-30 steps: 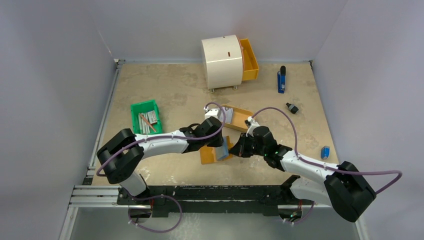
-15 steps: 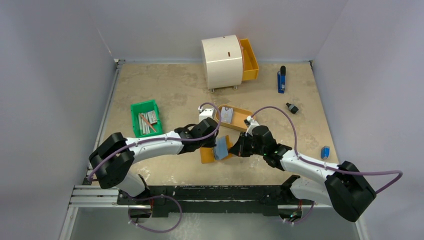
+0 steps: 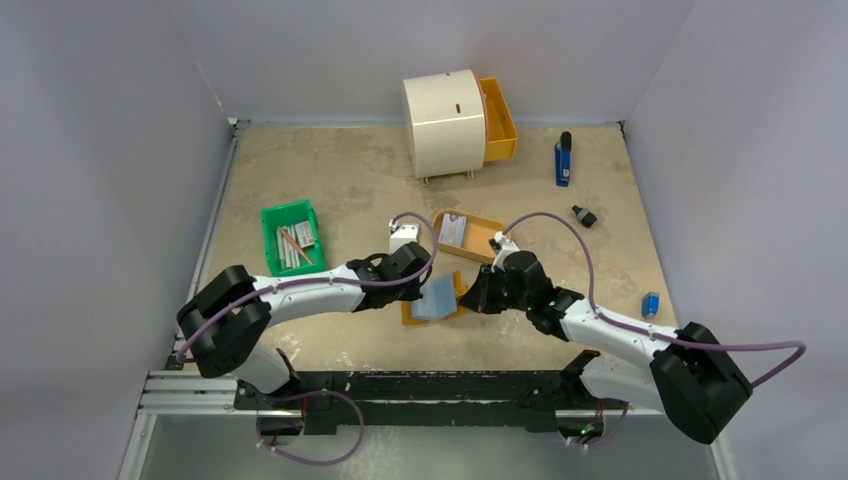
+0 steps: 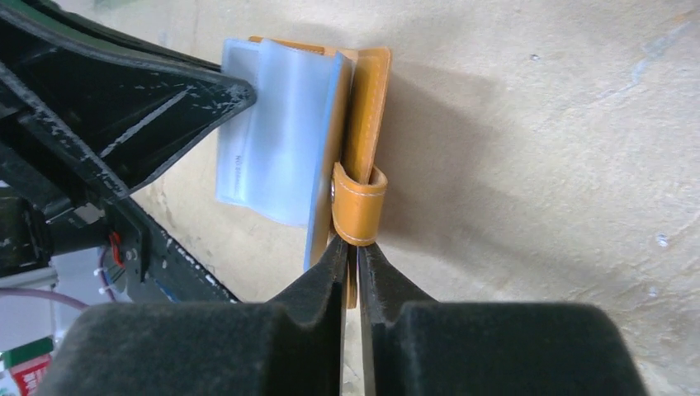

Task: Put the credit cards into the card holder
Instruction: Open the card holder at the center of the board.

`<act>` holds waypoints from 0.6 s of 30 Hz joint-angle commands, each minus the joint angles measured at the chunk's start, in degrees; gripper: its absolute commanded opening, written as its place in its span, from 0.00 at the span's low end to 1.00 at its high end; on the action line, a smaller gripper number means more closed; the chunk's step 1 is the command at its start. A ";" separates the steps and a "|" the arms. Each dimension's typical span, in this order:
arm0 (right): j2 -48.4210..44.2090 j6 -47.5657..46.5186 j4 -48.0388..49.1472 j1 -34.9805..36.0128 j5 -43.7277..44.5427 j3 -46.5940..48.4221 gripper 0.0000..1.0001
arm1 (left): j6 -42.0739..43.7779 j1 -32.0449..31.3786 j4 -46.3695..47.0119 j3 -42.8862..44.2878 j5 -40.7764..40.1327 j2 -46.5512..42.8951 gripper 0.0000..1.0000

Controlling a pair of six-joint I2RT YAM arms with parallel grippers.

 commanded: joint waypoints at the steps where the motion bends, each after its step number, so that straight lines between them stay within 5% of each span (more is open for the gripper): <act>1: -1.80 -0.43 -2.99 0.21 4.06 2.03 0.18 | 0.41 -0.02 0.00 -1.13 -0.45 -0.51 0.14; 4: -3.75 -0.61 -7.79 0.20 7.53 2.68 0.37 | 0.49 -0.03 0.28 -0.80 -0.36 -0.04 0.14; 8: -7.11 -1.44 -16.62 0.20 11.86 5.08 0.48 | 0.50 0.03 0.38 -0.70 -0.27 0.10 0.13; 12: -12.38 -3.20 -22.61 0.24 14.10 8.52 0.49 | 0.53 -0.02 0.45 -0.72 -0.19 0.18 0.13; 18: -10.48 -6.82 -17.05 1.73 4.00 13.67 0.37 | 0.26 0.03 0.44 -0.59 -0.16 -0.16 0.13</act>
